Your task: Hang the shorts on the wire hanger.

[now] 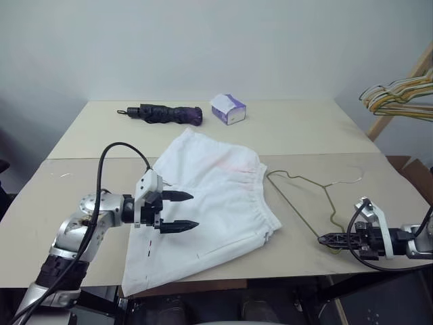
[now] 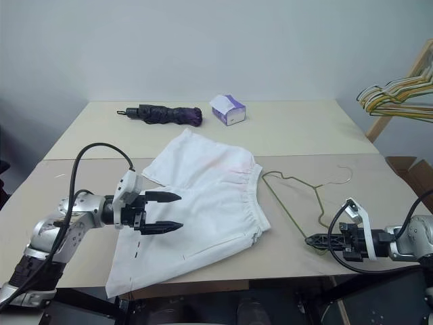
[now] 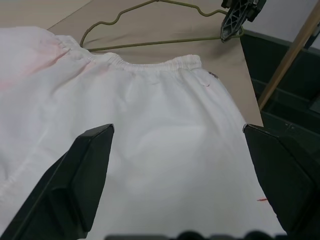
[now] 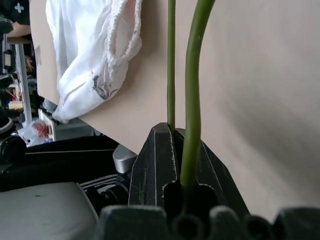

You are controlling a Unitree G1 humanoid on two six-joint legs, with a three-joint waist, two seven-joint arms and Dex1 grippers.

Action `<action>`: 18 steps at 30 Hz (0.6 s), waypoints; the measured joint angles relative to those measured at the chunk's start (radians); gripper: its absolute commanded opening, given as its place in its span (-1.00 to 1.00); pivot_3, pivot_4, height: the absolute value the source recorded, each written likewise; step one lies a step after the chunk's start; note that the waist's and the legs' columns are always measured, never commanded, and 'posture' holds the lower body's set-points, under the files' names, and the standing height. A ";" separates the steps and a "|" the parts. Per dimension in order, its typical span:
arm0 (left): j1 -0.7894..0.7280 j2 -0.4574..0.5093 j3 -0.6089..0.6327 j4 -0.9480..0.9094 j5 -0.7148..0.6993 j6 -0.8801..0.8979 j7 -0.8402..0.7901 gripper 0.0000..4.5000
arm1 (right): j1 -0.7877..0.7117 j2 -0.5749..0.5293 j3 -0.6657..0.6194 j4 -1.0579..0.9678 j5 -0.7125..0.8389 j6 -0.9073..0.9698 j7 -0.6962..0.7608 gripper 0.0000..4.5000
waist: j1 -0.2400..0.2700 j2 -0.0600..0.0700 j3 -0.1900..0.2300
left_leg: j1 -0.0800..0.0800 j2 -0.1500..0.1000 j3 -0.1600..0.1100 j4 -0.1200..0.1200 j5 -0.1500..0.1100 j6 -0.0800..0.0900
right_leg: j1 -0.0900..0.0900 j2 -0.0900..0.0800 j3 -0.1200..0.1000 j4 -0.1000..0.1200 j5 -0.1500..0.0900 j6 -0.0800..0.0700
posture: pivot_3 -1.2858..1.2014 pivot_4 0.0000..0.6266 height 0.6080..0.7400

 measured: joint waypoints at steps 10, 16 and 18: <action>0.009 0.000 0.000 -0.005 0.000 0.000 0.019 0.99 | 0.004 -0.003 0.056 -0.019 -0.033 -0.087 0.111 -1.00 | 0.004 0.000 0.000 | 0.000 0.000 0.000 0.000 0.000 0.000 | 0.000 0.000 0.000 0.000 0.000 0.000 | -0.02 -1.00 1.00; 0.013 -0.001 0.000 -0.005 0.001 0.000 0.026 0.99 | -0.059 -0.033 0.177 -0.010 -0.098 -0.128 0.202 -1.00 | 0.000 0.001 0.000 | 0.001 0.000 0.000 0.001 0.000 0.000 | 0.000 0.000 0.000 0.000 0.000 0.000 | -0.02 -1.00 1.00; 0.013 -0.006 -0.003 -0.006 0.004 -0.004 0.028 0.99 | -0.155 -0.021 0.247 0.046 -0.144 -0.129 0.224 -1.00 | -0.004 0.001 0.000 | 0.001 0.000 0.001 0.001 0.000 0.000 | 0.000 0.000 0.000 0.000 0.001 0.000 | -0.02 -1.00 1.00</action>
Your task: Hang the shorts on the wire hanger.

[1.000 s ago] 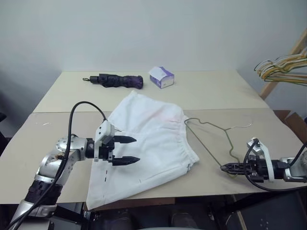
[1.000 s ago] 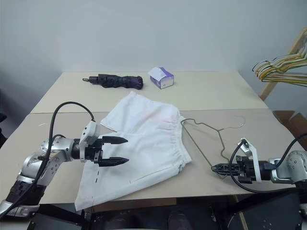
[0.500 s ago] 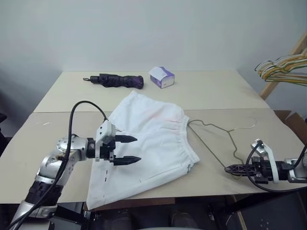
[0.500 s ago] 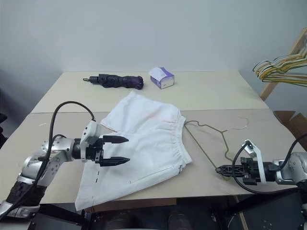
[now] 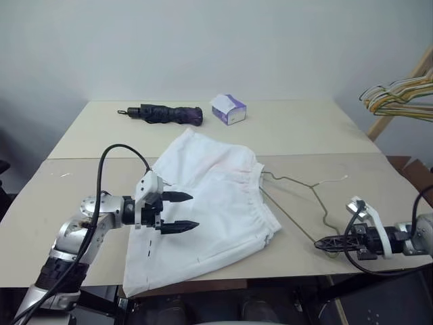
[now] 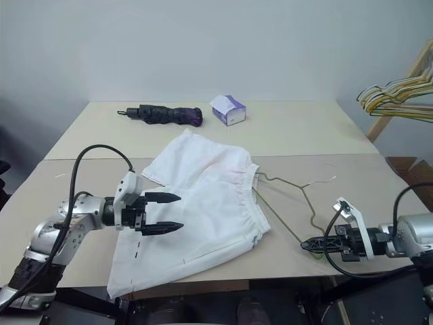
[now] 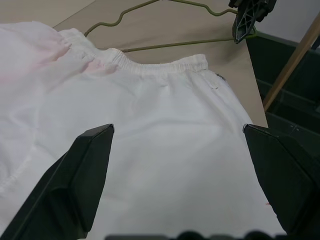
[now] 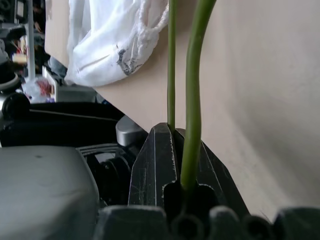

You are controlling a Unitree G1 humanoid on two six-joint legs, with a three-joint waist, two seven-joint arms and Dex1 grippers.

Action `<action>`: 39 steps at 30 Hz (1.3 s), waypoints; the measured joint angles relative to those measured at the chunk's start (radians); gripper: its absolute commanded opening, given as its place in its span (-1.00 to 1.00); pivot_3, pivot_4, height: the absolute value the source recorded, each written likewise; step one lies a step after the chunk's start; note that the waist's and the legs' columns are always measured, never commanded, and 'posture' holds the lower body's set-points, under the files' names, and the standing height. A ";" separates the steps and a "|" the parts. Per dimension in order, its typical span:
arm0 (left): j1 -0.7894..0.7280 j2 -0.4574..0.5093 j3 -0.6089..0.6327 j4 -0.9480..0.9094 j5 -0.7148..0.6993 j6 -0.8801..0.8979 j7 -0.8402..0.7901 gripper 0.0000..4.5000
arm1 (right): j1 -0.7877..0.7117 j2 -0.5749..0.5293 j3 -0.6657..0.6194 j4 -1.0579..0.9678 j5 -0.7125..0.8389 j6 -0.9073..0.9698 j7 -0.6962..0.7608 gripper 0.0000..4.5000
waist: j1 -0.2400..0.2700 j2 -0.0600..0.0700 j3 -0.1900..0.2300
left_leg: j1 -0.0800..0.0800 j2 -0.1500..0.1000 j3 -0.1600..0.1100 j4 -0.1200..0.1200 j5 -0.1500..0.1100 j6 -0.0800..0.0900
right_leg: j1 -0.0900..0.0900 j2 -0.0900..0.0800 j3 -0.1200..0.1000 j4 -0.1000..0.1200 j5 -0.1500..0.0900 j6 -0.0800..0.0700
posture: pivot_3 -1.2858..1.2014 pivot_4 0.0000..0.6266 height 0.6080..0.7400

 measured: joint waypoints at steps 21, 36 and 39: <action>0.052 -0.019 -0.003 -0.039 0.018 -0.019 0.043 0.99 | -0.534 0.302 0.277 0.753 -0.345 -0.317 0.144 -1.00 | 0.034 0.001 0.000 | -0.001 -0.001 -0.001 0.001 0.000 0.000 | -0.001 0.000 0.000 0.003 0.000 0.000 | 0.04 -1.00 1.00; 0.047 -0.034 -0.007 -0.040 0.020 -0.021 0.047 0.99 | -0.613 0.350 0.342 0.837 -0.277 -0.423 0.143 -1.00 | 0.045 0.002 0.000 | -0.001 -0.001 -0.001 0.002 0.000 0.000 | -0.002 0.001 0.000 0.007 0.001 -0.002 | 0.03 -1.00 1.00; 0.035 -0.039 -0.012 -0.039 0.021 -0.021 0.047 0.99 | -0.632 0.404 0.295 0.907 -0.342 -0.467 0.128 -1.00 | 0.048 0.002 0.000 | -0.001 -0.001 -0.001 0.002 0.000 0.000 | -0.003 0.001 0.000 0.008 0.001 -0.001 | 0.04 -1.00 1.00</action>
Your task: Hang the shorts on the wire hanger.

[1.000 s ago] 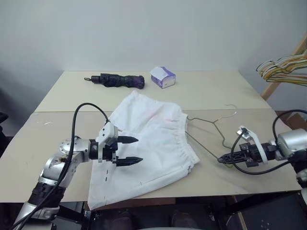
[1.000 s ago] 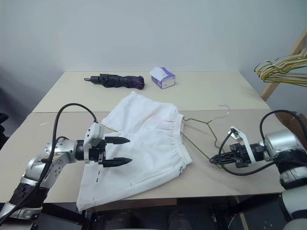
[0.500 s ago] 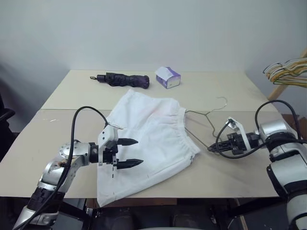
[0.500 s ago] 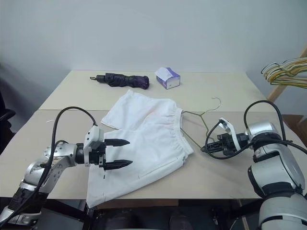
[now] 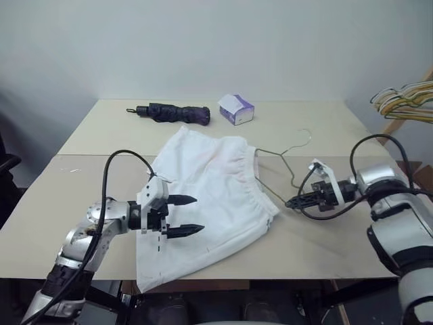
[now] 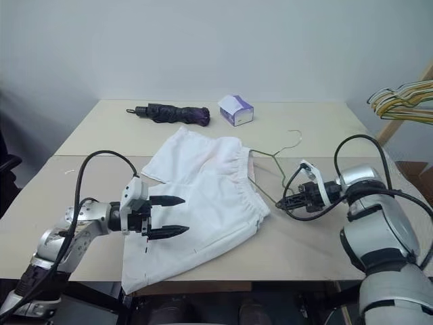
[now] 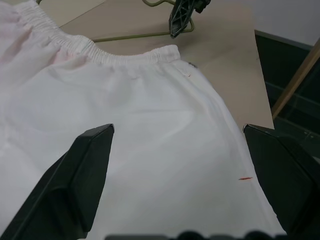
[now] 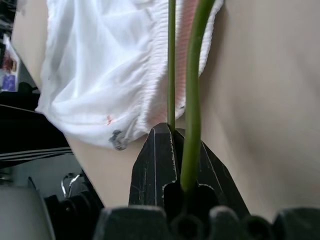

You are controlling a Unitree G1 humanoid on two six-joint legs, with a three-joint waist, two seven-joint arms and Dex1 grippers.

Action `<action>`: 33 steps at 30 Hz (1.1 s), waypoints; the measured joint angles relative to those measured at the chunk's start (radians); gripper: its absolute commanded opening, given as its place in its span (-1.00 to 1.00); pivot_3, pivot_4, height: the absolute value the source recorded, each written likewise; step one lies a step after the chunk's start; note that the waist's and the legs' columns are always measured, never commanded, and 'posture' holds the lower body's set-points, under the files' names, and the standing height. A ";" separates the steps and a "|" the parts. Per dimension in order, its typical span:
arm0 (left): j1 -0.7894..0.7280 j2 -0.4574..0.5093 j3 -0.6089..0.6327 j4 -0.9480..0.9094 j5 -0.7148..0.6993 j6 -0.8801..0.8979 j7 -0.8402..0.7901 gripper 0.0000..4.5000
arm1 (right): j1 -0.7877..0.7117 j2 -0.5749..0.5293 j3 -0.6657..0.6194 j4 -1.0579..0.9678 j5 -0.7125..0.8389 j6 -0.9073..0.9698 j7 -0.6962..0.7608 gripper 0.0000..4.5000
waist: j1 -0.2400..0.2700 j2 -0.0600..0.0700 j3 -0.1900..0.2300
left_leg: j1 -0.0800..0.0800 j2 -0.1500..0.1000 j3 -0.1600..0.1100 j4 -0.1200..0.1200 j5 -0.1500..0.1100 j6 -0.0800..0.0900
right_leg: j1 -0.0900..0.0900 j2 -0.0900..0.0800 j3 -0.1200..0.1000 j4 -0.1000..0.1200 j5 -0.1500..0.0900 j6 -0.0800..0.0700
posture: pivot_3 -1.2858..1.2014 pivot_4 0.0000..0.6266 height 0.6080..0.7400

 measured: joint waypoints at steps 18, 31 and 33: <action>-0.096 0.008 0.078 0.027 -0.087 0.017 -0.043 0.99 | 0.164 0.003 -0.271 -0.378 -0.154 -0.499 -0.045 -1.00 | 0.005 0.001 0.000 | -0.001 0.000 0.000 0.002 0.000 0.000 | 0.000 0.000 -0.001 0.002 0.000 0.000 | 0.00 -1.00 1.00; -0.532 0.162 0.172 0.447 -0.075 -0.106 -0.254 0.99 | 0.338 0.013 -0.238 -0.872 -0.274 -0.554 -0.246 -1.00 | -0.028 0.001 0.000 | 0.001 0.000 -0.001 0.002 0.001 -0.001 | 0.001 0.001 -0.001 0.003 -0.001 0.001 | -0.02 -1.00 1.00; -0.559 0.164 0.076 0.545 0.033 -0.197 -0.317 0.99 | 0.346 0.014 -0.197 -0.891 -0.321 -0.552 -0.269 -1.00 | -0.027 0.001 0.001 | -0.001 0.000 0.000 0.003 0.001 -0.001 | 0.000 0.001 -0.001 0.003 -0.001 0.001 | -0.02 -1.00 1.00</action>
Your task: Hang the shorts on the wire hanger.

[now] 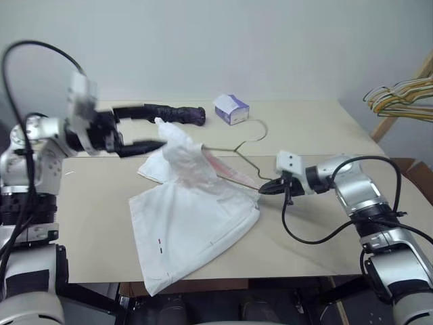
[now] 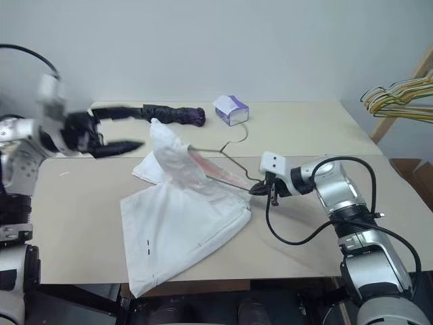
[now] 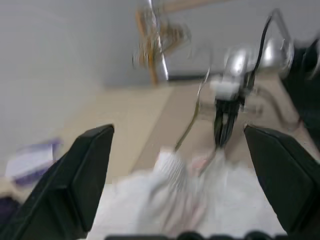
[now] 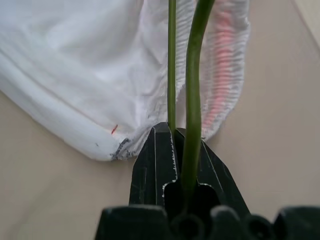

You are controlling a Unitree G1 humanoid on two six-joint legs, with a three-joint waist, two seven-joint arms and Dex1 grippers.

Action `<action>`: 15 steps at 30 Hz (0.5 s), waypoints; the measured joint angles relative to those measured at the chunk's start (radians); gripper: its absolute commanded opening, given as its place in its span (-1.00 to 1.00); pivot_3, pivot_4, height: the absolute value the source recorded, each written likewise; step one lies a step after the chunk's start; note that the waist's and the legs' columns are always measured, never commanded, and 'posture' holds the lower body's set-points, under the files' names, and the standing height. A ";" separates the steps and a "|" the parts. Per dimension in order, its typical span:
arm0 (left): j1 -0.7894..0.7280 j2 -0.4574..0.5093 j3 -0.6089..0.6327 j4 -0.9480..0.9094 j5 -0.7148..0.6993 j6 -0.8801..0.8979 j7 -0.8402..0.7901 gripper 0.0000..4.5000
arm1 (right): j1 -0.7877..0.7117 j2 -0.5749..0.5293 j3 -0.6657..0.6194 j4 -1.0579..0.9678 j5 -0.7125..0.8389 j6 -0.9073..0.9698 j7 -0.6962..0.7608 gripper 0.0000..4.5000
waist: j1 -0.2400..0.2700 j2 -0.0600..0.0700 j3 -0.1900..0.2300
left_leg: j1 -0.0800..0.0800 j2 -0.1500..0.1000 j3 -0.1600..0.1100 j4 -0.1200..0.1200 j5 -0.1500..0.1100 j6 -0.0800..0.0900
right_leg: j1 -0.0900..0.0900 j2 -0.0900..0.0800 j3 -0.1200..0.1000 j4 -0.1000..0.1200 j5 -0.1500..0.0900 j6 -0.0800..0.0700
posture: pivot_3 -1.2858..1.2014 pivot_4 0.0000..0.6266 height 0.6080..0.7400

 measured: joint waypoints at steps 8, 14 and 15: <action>-0.147 -0.105 -0.167 0.244 0.229 -0.251 -0.112 0.99 | 0.011 0.026 0.053 -0.072 -0.090 0.061 -0.064 -1.00 | 0.008 0.000 0.000 | -0.004 0.000 0.000 0.001 0.000 0.000 | -0.002 0.000 0.000 -0.001 0.000 0.000 | -0.02 -1.00 1.00; -0.212 -0.140 -0.212 0.363 0.253 -0.292 -0.144 0.99 | 0.019 0.055 0.054 -0.126 -0.096 0.152 -0.083 -1.00 | -0.008 0.000 0.000 | -0.005 0.001 -0.001 0.001 0.000 0.000 | -0.004 0.000 0.000 0.001 0.000 0.000 | -0.04 -1.00 1.00; -0.221 -0.133 -0.229 0.379 0.252 -0.305 -0.145 0.99 | 0.019 0.060 0.054 -0.135 -0.097 0.168 -0.090 -1.00 | -0.012 0.000 0.000 | -0.005 0.001 -0.001 0.001 0.000 0.000 | -0.004 0.000 0.000 0.001 0.000 0.000 | -0.05 -1.00 1.00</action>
